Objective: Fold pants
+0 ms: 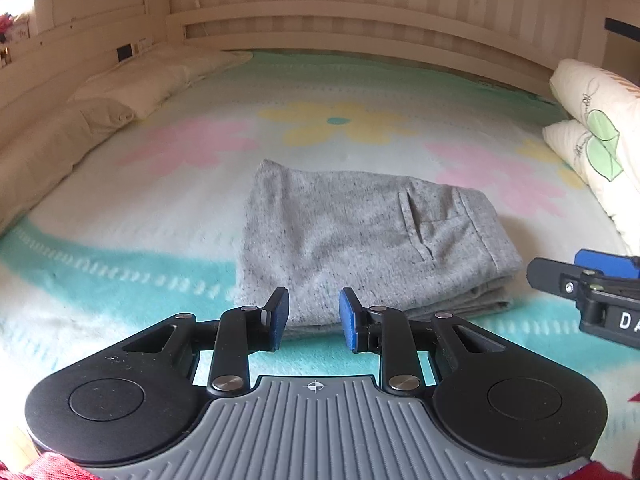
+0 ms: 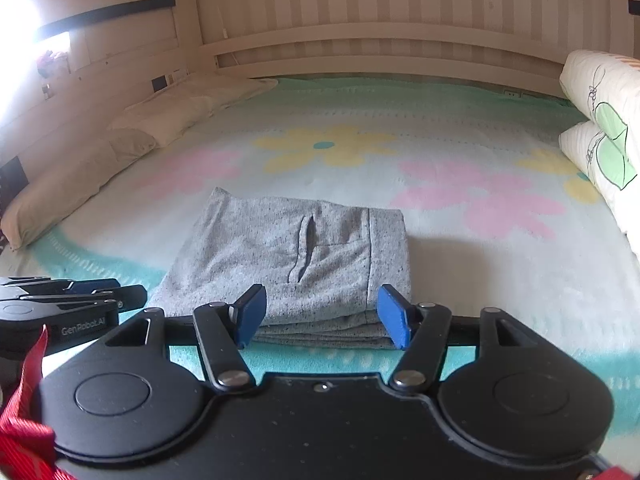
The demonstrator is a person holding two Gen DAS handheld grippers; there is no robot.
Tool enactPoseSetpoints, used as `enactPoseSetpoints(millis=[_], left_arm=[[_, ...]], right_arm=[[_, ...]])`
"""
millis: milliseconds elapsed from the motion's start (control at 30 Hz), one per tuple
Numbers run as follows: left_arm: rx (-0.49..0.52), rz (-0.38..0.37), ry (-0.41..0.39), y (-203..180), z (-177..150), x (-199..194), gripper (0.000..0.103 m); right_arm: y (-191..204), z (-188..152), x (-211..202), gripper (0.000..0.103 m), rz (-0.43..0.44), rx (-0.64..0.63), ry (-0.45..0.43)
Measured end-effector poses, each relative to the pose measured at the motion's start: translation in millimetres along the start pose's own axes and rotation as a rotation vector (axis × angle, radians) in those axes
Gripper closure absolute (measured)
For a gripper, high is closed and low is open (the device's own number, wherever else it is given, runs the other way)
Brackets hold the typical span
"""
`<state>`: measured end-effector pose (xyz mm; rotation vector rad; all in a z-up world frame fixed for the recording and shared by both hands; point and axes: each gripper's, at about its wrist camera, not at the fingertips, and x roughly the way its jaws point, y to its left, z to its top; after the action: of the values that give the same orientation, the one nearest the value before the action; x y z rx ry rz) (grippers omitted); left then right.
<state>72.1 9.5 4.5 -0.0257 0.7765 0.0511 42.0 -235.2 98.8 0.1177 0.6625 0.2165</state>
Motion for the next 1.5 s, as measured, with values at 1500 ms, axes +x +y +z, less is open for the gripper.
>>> enactPoseSetpoints(millis=[1500], left_arm=[[0.017,0.031,0.03,-7.4,-1.7,8.9,0.076]], right_arm=[[4.4,-4.9,15.0,0.038,-0.058,0.021,0.084]])
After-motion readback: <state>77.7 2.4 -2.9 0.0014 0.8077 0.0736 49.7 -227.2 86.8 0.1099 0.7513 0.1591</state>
